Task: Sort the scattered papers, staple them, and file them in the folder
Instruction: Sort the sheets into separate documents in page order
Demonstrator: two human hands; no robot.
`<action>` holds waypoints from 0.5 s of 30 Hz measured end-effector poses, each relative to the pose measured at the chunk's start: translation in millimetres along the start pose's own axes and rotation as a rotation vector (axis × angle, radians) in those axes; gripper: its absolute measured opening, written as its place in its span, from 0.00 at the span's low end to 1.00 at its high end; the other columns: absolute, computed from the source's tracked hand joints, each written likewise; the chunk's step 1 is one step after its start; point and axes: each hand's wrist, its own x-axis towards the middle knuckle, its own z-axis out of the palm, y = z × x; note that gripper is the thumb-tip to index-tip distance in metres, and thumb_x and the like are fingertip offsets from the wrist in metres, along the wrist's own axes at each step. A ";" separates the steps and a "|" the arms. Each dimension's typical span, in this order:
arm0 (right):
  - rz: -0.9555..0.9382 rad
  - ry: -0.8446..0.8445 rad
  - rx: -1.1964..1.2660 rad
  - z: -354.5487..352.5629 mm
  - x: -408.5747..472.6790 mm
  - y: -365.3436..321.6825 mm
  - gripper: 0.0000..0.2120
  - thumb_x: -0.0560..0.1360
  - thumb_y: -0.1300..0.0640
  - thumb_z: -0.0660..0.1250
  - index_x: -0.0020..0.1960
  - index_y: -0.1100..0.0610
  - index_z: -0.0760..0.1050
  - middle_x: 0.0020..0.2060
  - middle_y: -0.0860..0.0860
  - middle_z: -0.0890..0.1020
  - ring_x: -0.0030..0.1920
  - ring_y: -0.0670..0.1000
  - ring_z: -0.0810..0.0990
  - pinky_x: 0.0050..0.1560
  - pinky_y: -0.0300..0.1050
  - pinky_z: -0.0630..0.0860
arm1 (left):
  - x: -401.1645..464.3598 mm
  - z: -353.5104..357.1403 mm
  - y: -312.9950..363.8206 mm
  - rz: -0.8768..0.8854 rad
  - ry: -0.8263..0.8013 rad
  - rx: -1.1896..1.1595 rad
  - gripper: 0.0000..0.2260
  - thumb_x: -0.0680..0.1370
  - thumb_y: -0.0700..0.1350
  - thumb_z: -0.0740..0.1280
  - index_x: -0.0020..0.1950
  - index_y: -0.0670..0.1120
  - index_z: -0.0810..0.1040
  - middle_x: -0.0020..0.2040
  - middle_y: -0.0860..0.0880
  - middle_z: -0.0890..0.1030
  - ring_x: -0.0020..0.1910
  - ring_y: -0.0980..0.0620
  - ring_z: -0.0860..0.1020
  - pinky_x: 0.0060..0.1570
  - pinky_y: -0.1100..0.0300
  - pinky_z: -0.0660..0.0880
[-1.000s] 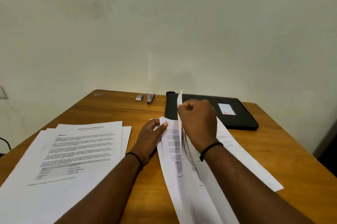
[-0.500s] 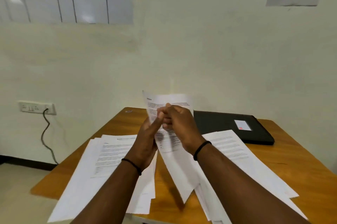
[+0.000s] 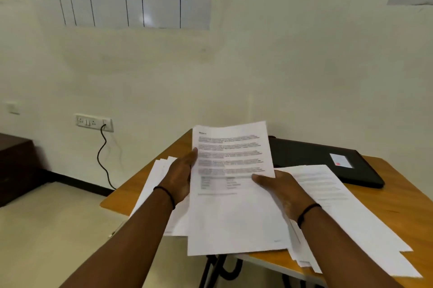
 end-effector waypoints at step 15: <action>0.154 0.333 -0.522 -7.2 2.9 46.6 0.15 0.73 0.65 0.73 0.59 0.64 0.80 0.55 0.56 0.84 0.55 0.58 0.81 0.59 0.49 0.77 | 120.2 -153.2 -70.3 -0.420 0.467 1.289 0.59 0.39 0.76 0.73 0.67 0.56 0.69 0.51 0.50 0.79 0.48 0.47 0.77 0.52 0.51 0.75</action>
